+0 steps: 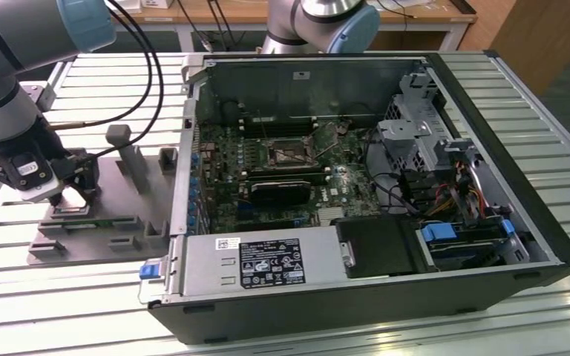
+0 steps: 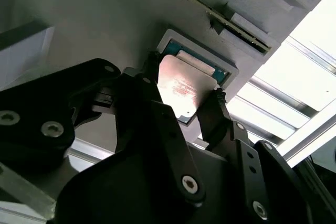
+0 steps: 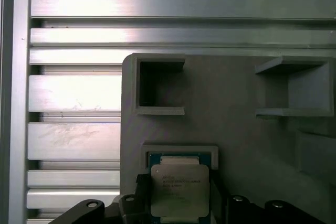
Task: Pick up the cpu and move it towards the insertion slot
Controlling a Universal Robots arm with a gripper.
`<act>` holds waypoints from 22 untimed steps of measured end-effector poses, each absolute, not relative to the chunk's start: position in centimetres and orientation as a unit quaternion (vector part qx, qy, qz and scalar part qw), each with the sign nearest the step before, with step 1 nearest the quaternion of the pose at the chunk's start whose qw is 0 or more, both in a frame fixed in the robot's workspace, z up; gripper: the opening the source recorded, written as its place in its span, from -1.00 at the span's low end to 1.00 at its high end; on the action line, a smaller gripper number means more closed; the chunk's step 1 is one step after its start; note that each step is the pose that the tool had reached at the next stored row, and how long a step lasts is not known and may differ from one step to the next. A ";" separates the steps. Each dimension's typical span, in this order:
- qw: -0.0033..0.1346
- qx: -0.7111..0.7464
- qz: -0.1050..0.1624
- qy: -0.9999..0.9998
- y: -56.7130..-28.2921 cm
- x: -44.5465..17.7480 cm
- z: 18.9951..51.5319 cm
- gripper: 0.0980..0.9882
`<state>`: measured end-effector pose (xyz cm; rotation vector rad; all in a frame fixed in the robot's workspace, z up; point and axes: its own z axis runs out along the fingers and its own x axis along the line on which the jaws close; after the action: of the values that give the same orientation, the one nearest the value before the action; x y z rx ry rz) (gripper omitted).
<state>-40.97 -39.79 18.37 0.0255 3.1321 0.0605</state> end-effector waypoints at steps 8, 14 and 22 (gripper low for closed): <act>0.005 0.008 0.019 1.000 -39.8 -41.0 18.4 -0.01; 0.004 0.008 0.019 1.000 -39.8 -41.0 19.2 -0.01; 0.004 0.008 0.019 1.000 -39.8 -41.0 20.7 -0.01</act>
<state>-40.97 -39.79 20.75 0.0254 3.1320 0.0606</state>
